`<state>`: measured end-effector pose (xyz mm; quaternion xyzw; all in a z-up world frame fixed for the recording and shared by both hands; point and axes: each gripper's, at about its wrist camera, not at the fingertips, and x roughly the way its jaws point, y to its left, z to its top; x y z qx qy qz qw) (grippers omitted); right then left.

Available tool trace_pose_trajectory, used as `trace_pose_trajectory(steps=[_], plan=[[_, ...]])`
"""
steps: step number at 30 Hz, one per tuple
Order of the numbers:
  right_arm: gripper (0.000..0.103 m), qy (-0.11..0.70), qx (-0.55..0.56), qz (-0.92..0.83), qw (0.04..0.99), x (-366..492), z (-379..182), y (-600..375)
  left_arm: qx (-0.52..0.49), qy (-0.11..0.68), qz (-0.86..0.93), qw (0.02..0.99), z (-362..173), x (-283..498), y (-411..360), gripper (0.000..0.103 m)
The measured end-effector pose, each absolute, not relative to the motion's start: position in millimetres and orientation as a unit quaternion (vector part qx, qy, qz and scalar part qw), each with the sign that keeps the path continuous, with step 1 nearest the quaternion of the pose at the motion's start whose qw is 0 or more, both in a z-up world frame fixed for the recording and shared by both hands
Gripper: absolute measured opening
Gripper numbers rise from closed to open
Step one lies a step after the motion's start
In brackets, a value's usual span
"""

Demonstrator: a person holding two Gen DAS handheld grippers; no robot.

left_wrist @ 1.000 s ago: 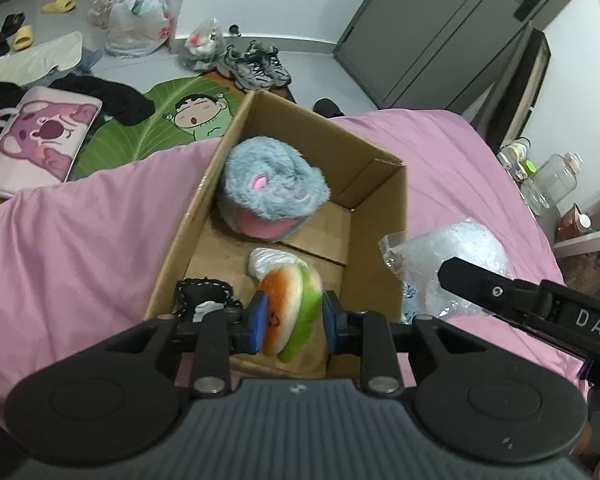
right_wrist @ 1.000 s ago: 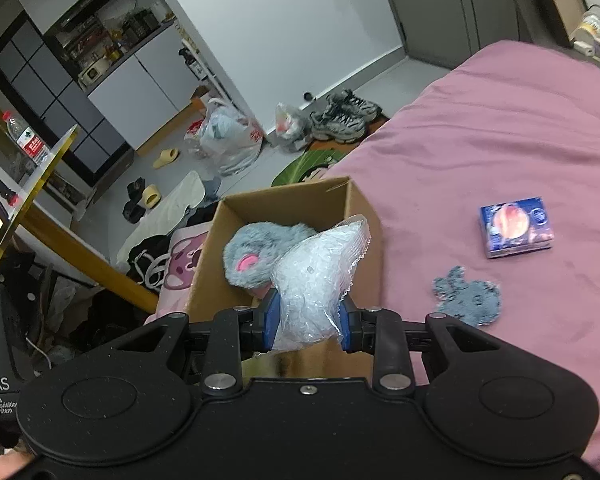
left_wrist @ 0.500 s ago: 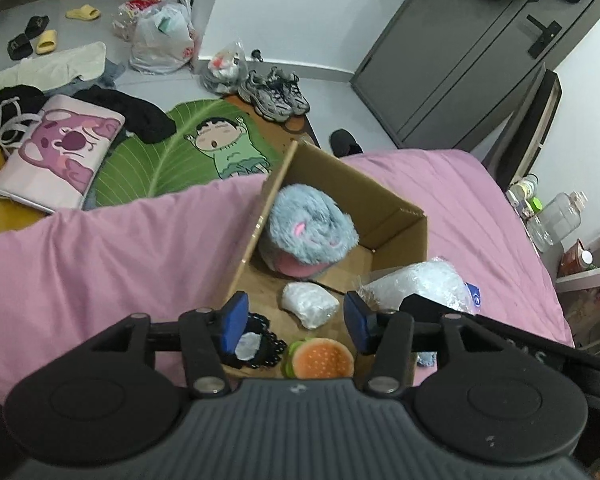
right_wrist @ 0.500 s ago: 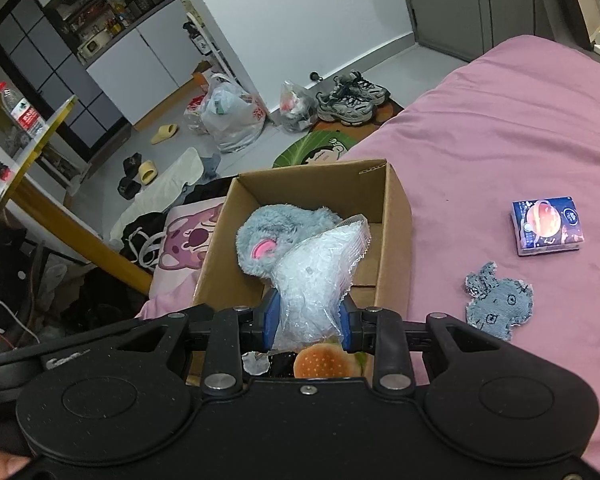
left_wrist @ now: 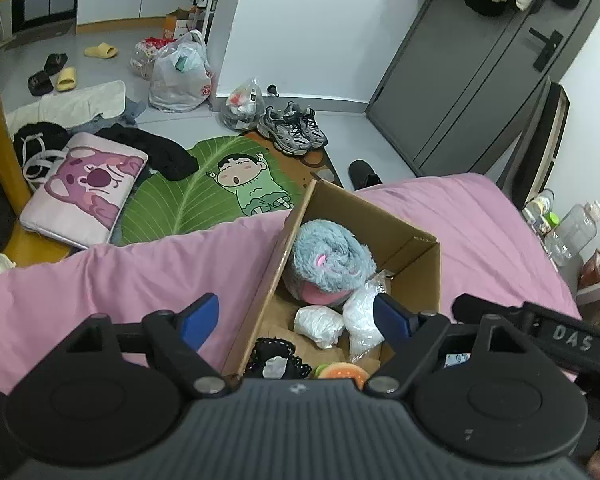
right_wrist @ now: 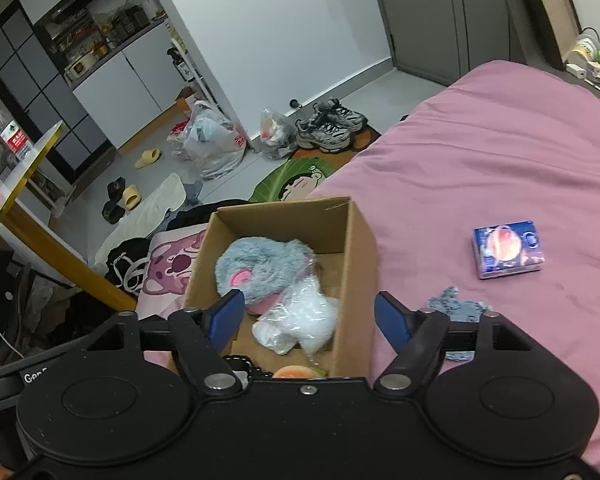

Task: Organize soft objects
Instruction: 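Withdraw both grippers from the box toward the remaining items on the bed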

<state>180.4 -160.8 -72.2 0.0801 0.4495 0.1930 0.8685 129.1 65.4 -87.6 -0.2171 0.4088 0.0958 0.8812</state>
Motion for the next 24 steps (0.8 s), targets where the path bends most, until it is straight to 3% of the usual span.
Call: trace_pose_trajectory(steps=[21, 24], plan=[[0.099, 0.421, 0.111, 0.197, 0.879, 190.4, -44.2, -233.6, -0.163, 0.399, 0.093, 0.898, -48.3, 128.2, 20.7, 0.084], [0.099, 0.418, 0.106, 0.199, 0.88, 195.1, -47.1, -242.3, -0.165, 0.387, 0.086, 0.903, -39.9, 125.9, 12.3, 0.094]])
